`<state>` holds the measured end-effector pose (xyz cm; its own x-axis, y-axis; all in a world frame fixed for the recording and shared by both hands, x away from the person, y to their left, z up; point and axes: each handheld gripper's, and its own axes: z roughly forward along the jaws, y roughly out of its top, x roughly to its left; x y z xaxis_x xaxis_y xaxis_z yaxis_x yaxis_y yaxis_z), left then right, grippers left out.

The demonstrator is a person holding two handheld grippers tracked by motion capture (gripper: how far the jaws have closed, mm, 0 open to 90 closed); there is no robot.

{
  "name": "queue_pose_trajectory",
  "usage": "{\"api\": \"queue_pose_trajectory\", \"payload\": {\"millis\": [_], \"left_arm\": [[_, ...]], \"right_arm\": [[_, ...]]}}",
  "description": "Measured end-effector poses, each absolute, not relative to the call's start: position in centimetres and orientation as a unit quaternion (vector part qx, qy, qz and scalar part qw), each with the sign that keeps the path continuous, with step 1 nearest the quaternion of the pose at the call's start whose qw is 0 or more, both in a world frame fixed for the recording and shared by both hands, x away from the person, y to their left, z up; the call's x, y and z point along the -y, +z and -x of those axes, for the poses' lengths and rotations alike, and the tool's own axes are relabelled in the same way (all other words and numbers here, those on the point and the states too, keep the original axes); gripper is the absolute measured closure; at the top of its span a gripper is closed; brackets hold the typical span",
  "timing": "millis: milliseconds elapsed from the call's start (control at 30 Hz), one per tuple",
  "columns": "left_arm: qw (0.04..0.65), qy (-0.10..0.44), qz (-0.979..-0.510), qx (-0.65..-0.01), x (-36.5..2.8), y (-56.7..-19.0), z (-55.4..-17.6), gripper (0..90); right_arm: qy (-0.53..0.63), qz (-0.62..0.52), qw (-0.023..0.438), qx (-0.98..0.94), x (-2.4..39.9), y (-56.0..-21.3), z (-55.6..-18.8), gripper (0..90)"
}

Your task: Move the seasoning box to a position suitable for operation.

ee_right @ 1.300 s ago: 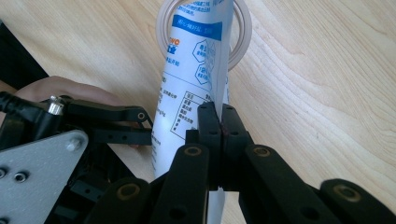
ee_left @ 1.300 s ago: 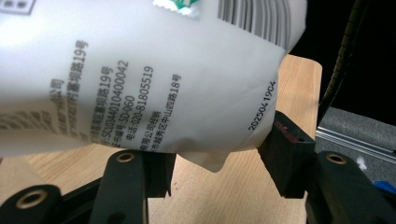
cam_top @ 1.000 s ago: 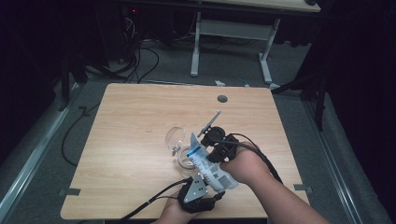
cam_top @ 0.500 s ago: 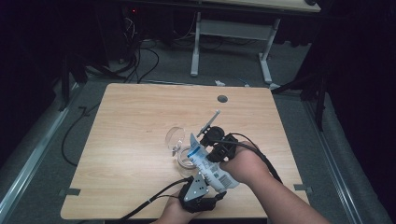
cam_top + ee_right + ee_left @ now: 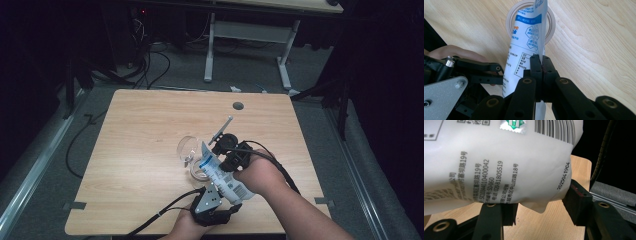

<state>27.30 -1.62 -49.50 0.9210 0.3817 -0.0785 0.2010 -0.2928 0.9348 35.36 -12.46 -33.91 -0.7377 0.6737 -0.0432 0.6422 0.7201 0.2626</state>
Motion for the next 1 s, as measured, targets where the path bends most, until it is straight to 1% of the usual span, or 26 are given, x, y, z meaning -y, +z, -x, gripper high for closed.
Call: {"api": "queue_pose_trajectory", "payload": {"millis": [1000], "left_arm": [[0.569,0.084,-0.798,-0.181,1.54,-49.31,-27.25,49.8]], "right_arm": [[0.111,-0.346,0.07,-0.929,12.1,-33.73,-35.51,90.0]]}}
